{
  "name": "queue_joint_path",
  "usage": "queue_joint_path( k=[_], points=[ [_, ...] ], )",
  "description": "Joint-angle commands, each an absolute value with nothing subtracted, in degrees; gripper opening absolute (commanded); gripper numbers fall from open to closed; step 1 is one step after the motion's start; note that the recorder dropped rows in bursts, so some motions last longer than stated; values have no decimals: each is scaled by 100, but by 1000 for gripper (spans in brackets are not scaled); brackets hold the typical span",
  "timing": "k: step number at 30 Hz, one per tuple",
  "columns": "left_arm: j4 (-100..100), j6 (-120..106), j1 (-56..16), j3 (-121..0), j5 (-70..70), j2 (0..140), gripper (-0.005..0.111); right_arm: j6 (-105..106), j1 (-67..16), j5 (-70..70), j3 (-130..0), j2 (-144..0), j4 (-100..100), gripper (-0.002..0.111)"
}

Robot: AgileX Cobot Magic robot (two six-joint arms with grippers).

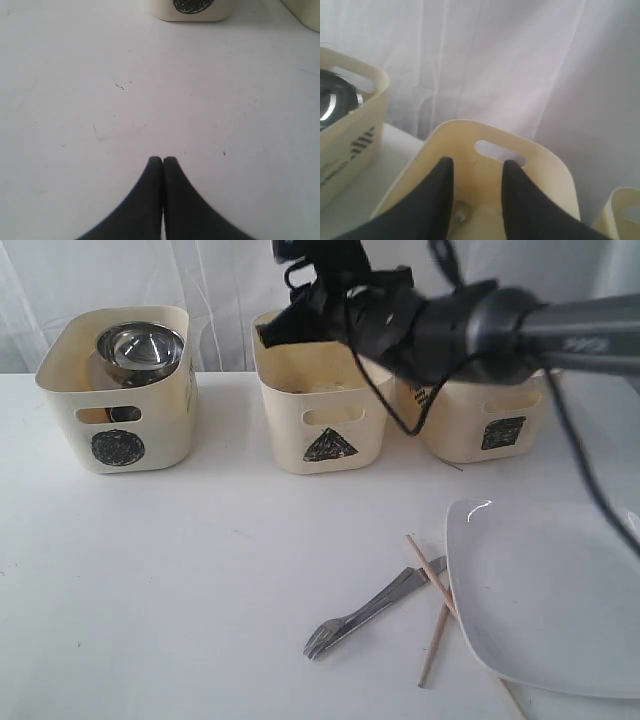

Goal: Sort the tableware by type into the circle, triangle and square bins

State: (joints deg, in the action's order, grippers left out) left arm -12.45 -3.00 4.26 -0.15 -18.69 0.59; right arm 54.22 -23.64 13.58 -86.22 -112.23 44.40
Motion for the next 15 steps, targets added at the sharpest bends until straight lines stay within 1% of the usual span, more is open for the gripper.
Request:
queue_joint_path(
  k=[1, 2, 3, 5, 8, 9, 11, 12, 15],
  points=[
    [-1281, -309, 392, 0, -2035, 14, 0, 6502, -1977, -1122, -8386, -10148, 5371, 12],
    [-1281, -309, 392, 0, -2035, 14, 0, 6287, -1838, -1445, -8252, -9927, 5274, 5],
    [-1281, -309, 392, 0, -2035, 14, 0, 5772, -1680, -1851, -8023, -9722, 4943, 0],
    [-1281, -309, 392, 0, -2035, 14, 0, 4578, -1400, -2174, -7610, -9361, 4018, 0],
    [-1281, -309, 392, 0, -2035, 14, 0, 2585, -1042, -2639, -6829, -8817, 2005, 0],
    [-1281, -309, 392, 0, -2035, 14, 0, 1760, -947, -2913, -6480, -8589, 1153, 0],
    [-1281, -309, 392, 0, -2035, 14, 0, 580, -916, -3796, -6001, -8234, 221, 0],
    [-1281, -309, 392, 0, -2035, 14, 0, 86, -916, -4332, -5763, -8024, 0, 0],
    [-1281, -309, 392, 0, -2035, 14, 0, -181, -1056, -5545, -5140, -7433, 322, 0]
  ],
)
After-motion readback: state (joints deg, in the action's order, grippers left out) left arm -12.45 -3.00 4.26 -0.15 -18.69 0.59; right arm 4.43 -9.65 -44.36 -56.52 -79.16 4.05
